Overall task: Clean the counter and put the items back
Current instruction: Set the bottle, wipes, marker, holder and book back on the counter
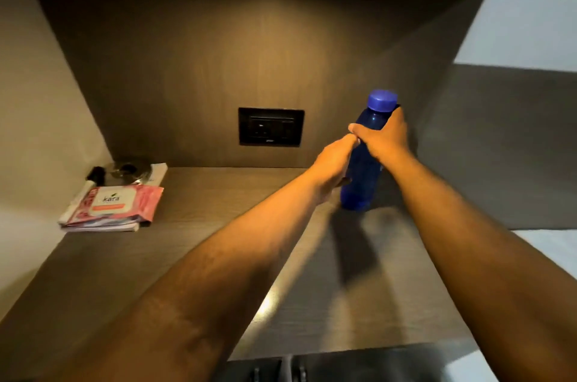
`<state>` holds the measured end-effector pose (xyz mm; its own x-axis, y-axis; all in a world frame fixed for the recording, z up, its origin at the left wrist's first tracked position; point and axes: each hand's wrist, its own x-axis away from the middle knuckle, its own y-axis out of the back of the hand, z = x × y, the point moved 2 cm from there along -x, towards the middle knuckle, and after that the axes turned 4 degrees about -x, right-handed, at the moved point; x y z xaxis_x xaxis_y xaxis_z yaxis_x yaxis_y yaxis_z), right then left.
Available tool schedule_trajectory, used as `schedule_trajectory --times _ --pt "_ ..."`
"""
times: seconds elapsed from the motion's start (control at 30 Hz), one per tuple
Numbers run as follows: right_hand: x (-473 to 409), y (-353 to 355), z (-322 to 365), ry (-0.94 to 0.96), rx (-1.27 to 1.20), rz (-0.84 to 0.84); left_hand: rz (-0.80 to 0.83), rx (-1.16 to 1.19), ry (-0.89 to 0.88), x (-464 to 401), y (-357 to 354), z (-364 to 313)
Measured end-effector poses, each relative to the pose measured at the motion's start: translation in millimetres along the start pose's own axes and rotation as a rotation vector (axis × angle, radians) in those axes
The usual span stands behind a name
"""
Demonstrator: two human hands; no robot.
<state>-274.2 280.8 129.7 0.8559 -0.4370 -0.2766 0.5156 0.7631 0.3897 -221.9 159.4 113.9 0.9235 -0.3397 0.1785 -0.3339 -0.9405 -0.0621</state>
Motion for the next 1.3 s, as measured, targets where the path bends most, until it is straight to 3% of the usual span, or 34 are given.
schedule_trajectory --times 0.2,0.5,0.57,0.67,0.73,0.77,0.83,0.93,1.03,1.13,1.3 --pt "-13.4 36.5 -25.0 -0.064 0.143 -0.105 0.127 -0.095 -0.033 -19.3 -31.1 -8.9" --pt "-13.7 39.4 -26.8 -0.108 0.091 -0.034 0.162 -0.112 0.073 -31.2 -26.4 14.6" --pt "-3.6 41.0 -18.3 -0.118 0.037 -0.163 0.151 -0.125 0.083 -30.3 -18.2 15.5" --pt "32.1 30.0 10.7 0.201 -0.026 -0.503 0.064 -0.158 0.086 -22.7 17.6 18.6" --pt "59.5 3.2 29.1 0.420 -0.066 -0.582 -0.065 -0.183 0.107 -13.2 56.3 21.5" --pt "70.8 -16.3 35.2 0.450 -0.095 -0.524 -0.159 -0.191 0.118 -5.6 80.2 22.1" --pt "93.3 -65.8 46.5 0.348 -0.178 -0.219 -0.365 -0.273 0.084 15.9 136.0 21.3" --pt "127.5 -147.3 51.4 0.070 -0.097 0.294 -0.630 -0.497 0.042 55.6 217.3 25.9" --pt "175.0 -218.9 55.4 -0.206 -0.066 0.692 -0.823 -0.592 0.142 103.4 287.1 41.2" --pt "217.2 -266.3 62.1 -0.303 -0.033 0.835 -0.909 -0.652 0.277 146.7 336.8 59.5" --pt "245.6 -306.5 77.3 -0.346 -0.105 0.867 -0.879 -0.508 0.353 178.0 367.3 81.0"
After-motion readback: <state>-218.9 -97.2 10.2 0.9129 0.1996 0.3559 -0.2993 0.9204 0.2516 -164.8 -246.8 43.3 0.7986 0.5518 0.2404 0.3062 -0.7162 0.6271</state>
